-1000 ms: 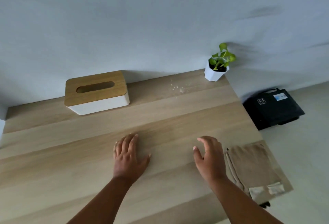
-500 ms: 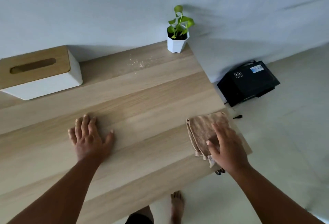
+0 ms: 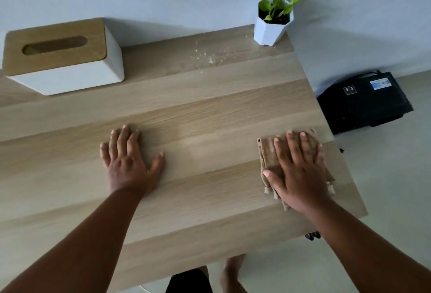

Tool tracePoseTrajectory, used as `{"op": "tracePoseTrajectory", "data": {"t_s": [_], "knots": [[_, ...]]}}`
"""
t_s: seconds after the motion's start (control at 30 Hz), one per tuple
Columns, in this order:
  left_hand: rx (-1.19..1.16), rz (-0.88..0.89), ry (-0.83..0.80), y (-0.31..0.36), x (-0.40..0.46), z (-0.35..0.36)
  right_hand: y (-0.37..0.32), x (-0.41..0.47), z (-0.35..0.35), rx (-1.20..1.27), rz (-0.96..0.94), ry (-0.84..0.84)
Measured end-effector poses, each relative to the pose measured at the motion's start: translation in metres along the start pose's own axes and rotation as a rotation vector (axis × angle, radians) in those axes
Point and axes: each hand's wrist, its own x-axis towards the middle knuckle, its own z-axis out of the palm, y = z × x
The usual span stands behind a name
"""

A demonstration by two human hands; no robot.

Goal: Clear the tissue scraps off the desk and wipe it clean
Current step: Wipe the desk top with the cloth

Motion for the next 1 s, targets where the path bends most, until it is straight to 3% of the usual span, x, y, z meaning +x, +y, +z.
{"op": "tracePoseTrajectory", "data": {"t_s": [0.27,0.53,0.83,1.0], "knots": [[0.011,0.006,0.000,-0.004,0.003,0.005,-0.046,0.101,-0.014,0.030,-0.030,0.102],[0.025,0.005,-0.032,-0.005,0.004,0.005,-0.077,0.198,-0.039,0.111,-0.011,0.093],[0.021,0.009,-0.019,-0.008,0.004,0.011,-0.128,0.288,-0.058,0.116,0.128,0.096],[0.019,0.008,-0.033,-0.007,0.003,0.010,-0.173,0.283,-0.060,0.138,-0.028,0.110]]}}
